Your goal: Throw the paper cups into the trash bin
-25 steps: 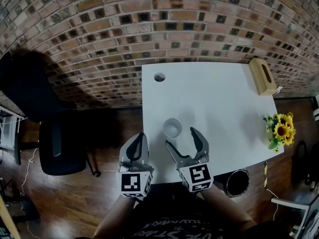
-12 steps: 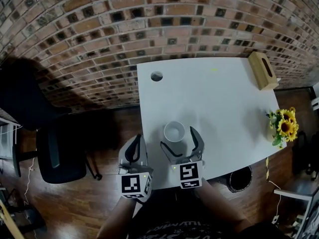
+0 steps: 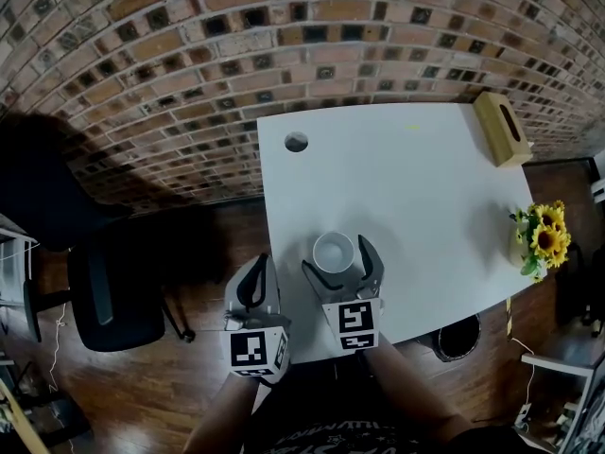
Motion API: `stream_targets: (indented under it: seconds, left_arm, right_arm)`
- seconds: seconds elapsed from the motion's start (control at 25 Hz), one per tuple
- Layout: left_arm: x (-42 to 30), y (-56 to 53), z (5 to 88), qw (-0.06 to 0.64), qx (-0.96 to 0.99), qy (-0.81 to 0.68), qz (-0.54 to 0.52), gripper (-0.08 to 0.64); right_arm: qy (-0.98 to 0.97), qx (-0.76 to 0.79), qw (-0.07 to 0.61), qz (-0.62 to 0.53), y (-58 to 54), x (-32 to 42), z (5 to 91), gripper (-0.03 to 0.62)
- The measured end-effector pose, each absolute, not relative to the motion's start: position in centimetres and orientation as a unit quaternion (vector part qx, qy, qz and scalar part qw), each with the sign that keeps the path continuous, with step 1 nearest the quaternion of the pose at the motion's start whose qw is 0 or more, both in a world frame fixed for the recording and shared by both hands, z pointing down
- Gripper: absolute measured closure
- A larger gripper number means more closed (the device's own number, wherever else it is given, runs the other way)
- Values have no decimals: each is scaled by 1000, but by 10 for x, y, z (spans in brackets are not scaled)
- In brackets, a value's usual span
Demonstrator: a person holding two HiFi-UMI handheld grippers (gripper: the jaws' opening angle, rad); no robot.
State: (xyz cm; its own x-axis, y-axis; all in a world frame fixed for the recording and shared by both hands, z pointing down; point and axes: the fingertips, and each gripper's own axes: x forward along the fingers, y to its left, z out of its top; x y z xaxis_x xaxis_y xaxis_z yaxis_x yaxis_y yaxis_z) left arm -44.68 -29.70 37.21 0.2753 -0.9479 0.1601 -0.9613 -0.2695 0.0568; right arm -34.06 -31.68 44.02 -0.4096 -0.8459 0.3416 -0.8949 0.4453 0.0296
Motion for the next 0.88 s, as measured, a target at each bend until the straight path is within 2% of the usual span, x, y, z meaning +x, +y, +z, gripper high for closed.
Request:
stream_targets:
  seconds: [0.88]
  left_arm:
    - [-451,-316,370,67,793,-603,54,555]
  right_arm:
    - [-851,486,146,135,-330,-352,454,115]
